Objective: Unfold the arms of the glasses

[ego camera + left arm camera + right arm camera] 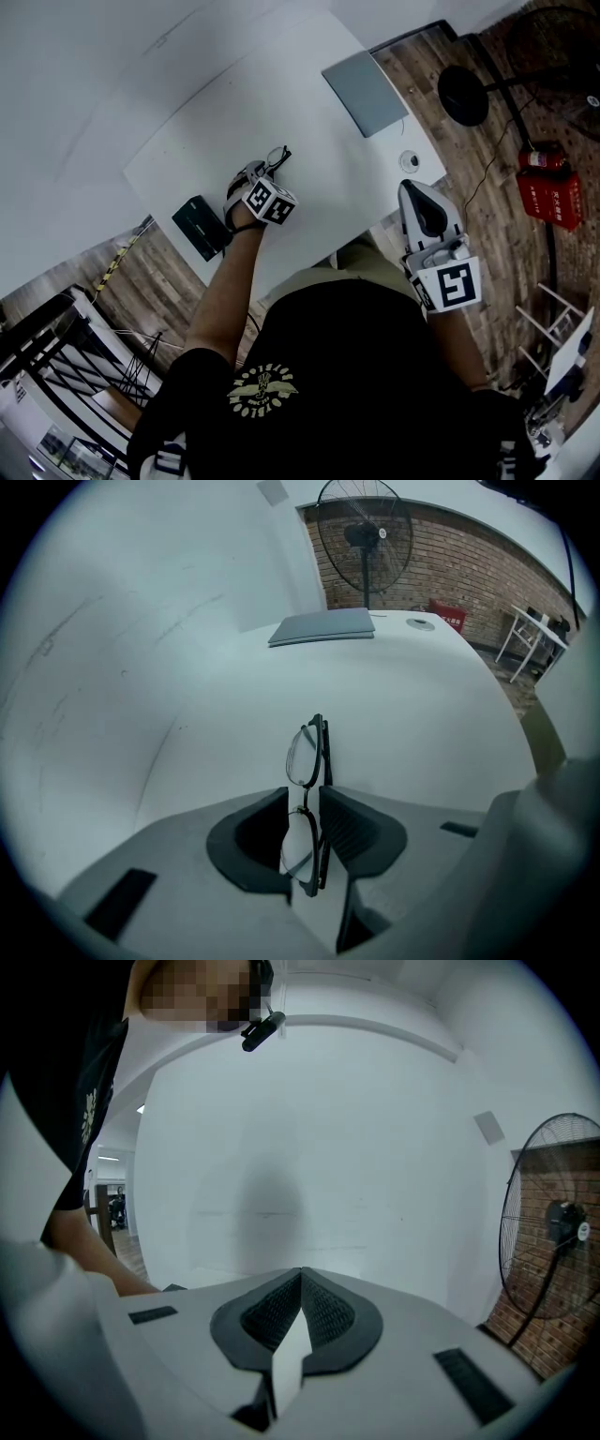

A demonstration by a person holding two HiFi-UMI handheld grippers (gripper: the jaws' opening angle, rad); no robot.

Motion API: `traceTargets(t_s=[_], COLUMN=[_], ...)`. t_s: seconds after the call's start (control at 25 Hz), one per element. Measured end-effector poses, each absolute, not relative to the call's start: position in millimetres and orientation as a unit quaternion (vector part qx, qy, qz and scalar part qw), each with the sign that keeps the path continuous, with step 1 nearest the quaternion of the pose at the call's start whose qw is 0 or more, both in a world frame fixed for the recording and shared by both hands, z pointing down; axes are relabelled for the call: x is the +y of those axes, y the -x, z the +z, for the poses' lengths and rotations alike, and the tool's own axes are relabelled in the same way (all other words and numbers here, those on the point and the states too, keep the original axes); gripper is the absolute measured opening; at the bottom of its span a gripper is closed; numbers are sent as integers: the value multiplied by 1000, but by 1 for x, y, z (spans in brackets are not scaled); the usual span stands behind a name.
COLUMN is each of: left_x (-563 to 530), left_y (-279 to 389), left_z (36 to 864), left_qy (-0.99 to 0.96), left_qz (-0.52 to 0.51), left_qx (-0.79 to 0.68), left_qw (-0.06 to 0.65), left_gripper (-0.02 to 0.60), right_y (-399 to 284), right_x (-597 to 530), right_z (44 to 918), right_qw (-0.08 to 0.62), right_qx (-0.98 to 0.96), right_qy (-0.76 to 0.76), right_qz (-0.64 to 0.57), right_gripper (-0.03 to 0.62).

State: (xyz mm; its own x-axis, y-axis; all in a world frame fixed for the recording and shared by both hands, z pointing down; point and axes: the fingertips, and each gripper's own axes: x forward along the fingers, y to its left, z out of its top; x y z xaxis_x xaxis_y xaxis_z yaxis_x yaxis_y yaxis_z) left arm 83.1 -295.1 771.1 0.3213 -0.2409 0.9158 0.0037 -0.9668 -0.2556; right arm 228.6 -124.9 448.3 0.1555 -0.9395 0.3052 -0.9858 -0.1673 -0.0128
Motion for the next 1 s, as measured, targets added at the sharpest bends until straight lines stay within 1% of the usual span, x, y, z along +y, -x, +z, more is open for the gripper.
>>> traceTargets(t_s=[0.2,0.32,0.44,0.6,0.84,0.92,1.0], left_x=[-298,-298,-303,-309,-318,-318,-318], left_y=[-85,-84,-82,-81,-68,-63,-59], left_z=[773,776,772,764,749,739,729], left_qy=[794,785,779,781,795,809,827], left_qz=[-591,-601,-604,-597,-577,-558,-529], left_qx=[78,83,97,119,154,169,188], left_qw=[119,126,138,139,103,74,26], left_gripper=[97,74,63,26,23,23,23], right_y=[-236,-242,-247,-251,-252,-250,-247], right_x=[-126,-125,-126,-130,-143,-149,-155], right_z=[444,442,440,435,425,421,418], right_qw=[95,93,92,87,77,72,67], right_qx=[-646,-645,-648,-658,-682,-691,-699], right_qy=[-750,-751,-749,-741,-722,-715,-707], right_qz=[107,106,105,100,90,86,83], right_gripper=[2,0,1,0,1,2,0])
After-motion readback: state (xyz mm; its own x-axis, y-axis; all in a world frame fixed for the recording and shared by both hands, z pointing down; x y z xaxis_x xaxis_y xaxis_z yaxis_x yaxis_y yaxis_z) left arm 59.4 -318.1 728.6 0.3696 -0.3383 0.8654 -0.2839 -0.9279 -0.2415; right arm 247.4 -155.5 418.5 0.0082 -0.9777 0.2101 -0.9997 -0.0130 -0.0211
